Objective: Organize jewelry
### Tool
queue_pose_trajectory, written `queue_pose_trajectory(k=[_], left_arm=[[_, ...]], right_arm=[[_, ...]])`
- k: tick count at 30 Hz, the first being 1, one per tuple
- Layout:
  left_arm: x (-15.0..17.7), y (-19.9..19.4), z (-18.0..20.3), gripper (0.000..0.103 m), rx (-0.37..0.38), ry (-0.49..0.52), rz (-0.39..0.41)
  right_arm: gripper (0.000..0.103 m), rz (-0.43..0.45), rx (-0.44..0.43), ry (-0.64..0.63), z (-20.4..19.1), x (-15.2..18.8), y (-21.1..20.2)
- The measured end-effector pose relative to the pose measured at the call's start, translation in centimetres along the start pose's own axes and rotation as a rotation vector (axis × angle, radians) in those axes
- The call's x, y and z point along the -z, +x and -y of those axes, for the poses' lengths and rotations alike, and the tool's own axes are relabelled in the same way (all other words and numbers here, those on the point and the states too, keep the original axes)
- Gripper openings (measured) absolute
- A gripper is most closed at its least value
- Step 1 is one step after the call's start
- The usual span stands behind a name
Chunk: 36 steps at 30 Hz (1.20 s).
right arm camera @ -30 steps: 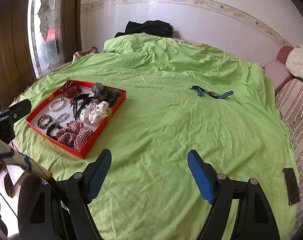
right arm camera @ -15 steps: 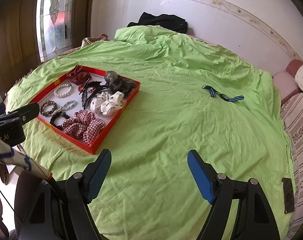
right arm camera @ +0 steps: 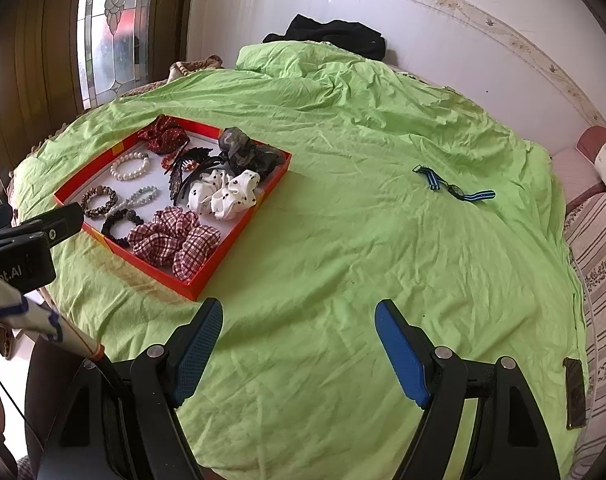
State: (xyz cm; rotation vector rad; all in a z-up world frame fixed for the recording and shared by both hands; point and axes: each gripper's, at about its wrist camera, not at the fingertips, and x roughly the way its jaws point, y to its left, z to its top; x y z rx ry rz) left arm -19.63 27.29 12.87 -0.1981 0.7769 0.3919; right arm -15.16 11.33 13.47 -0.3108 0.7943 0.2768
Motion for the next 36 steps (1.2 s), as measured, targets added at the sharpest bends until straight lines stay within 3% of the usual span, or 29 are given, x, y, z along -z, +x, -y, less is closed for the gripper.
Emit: queue_pose_trajectory(k=[27,36], left_arm=[[-0.6,1.0,-0.3,0.103,0.000,0.004,-0.033],[-1.6,-0.5,3.3,0.103,-0.003,0.088,0.001]], right_arm=[[0.083,0.002,0.010,0.077,2.0,0.9,-0.1],[0.083,0.022,-0.004,0.146,5.2,2.3,-0.8]])
